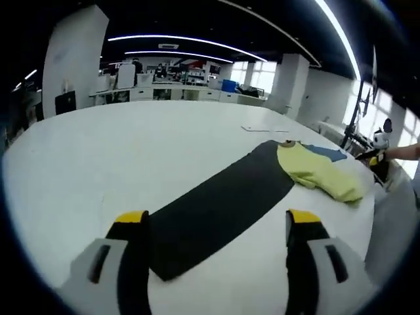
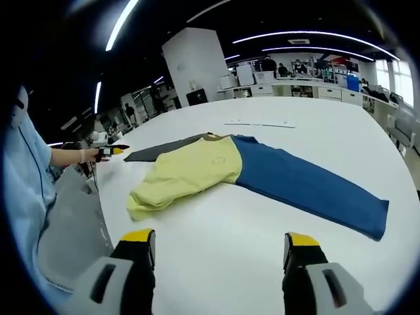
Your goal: Fold the garment on the visible template until the final outline fits inside the template.
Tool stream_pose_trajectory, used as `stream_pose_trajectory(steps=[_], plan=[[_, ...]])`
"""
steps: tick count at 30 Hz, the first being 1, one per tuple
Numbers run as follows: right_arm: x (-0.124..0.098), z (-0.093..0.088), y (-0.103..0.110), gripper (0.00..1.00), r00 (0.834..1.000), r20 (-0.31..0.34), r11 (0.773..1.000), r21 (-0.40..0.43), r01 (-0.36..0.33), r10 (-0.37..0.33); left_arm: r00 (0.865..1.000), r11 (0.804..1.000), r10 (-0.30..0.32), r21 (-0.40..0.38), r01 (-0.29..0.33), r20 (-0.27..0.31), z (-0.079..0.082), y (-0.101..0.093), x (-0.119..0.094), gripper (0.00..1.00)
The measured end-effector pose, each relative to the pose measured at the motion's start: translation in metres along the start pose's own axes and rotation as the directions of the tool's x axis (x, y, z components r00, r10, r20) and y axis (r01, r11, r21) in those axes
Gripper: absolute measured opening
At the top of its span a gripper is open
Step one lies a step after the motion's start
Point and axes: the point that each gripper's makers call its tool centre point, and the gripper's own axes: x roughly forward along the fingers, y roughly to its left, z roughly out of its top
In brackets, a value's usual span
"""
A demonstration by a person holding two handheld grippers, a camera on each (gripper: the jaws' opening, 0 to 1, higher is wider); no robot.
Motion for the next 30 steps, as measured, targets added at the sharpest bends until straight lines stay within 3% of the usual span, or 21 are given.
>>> stream_pose_trajectory(steps=[4, 9, 16, 25, 30], plan=[[0.002, 0.001, 0.004, 0.80, 1.000, -0.001, 1.000, -0.006, -0.009, 0.009, 0.996, 0.989, -0.073, 0.128, 0.079, -0.050, 0.000, -0.030, 0.000, 0.86], [0.003, 0.002, 0.006, 0.80, 1.000, -0.001, 1.000, -0.013, -0.020, 0.020, 0.989, 0.973, -0.131, 0.180, 0.143, -0.074, 0.003, -0.060, 0.001, 0.82], [0.002, 0.005, 0.008, 0.80, 1.000, -0.005, 0.999, -0.040, -0.030, 0.029, 0.977, 0.952, -0.199, 0.220, 0.212, -0.082, 0.014, -0.095, 0.001, 0.77], [0.004, -0.001, 0.015, 0.80, 0.999, -0.020, 0.996, -0.075, -0.039, 0.038, 0.952, 0.914, -0.261, 0.277, 0.297, -0.160, 0.010, -0.132, 0.002, 0.76], [0.009, -0.002, 0.028, 0.80, 0.998, -0.031, 0.989, -0.138, -0.055, 0.051, 0.937, 0.893, -0.293, 0.295, 0.340, -0.191, 0.010, -0.157, 0.002, 0.74]])
